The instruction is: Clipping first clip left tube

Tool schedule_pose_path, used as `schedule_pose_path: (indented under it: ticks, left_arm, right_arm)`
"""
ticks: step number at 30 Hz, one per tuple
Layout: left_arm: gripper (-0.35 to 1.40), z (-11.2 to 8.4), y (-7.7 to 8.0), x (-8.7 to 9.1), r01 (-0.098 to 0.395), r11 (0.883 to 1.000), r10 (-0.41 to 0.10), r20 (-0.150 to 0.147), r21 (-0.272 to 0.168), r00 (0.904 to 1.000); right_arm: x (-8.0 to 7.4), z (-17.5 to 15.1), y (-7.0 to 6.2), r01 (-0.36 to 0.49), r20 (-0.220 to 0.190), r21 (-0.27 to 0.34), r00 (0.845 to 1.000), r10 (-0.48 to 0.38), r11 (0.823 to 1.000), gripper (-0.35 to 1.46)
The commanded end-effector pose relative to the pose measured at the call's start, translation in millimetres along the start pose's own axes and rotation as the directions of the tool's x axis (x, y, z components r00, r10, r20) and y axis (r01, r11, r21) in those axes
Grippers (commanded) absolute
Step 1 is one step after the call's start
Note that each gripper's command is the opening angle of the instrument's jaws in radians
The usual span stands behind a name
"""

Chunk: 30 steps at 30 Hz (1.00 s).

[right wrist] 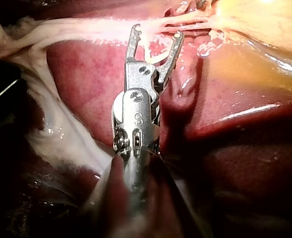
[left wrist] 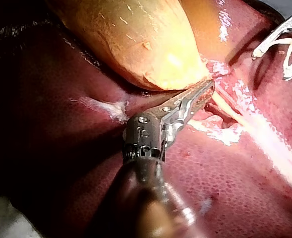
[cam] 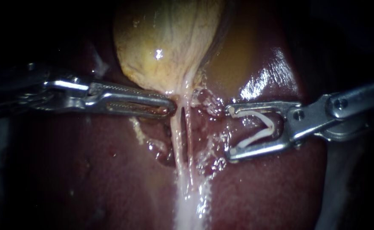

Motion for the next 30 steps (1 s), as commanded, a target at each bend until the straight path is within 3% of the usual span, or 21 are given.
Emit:
schedule_pose_path:
  ticks: [1, 8, 19, 23, 30]
  left_arm:
    - [-0.35, 0.0, 0.0, 0.0, 0.000, 1.000, 0.000, 0.000, -0.001, 1.0000]
    - [-0.35, -1.2, 0.6, 0.2, 0.002, 1.000, -0.002, 0.001, -0.003, 1.0000]
    - [-0.35, -6.4, 4.7, 3.0, 0.026, 1.000, -0.026, -0.017, 0.008, 0.9995]
    - [-0.35, -6.9, 5.9, 3.1, 0.023, 1.000, -0.023, -0.023, 0.007, 0.9995]
    - [-0.35, -6.9, 6.0, 3.1, 0.017, 1.000, -0.017, -0.023, 0.007, 0.9996]
  right_arm:
    - [0.0, 0.0, 0.0, 0.000, 0.000, 0.000, 1.000, 0.000, 1.000, 0.50]
    - [0.0, 0.1, 0.0, 0.000, -0.001, 0.003, 1.000, 0.000, 1.000, 0.50]
    - [-0.2, 0.3, 0.1, 0.000, -0.001, 0.004, 1.000, 0.000, 1.000, 0.50]
    - [-0.1, 0.4, 0.1, 0.000, -0.001, 0.007, 1.000, 0.000, 1.000, 0.50]
    - [-0.1, 1.2, 0.0, 0.001, -0.001, 0.007, 1.000, -0.001, 1.000, 0.50]
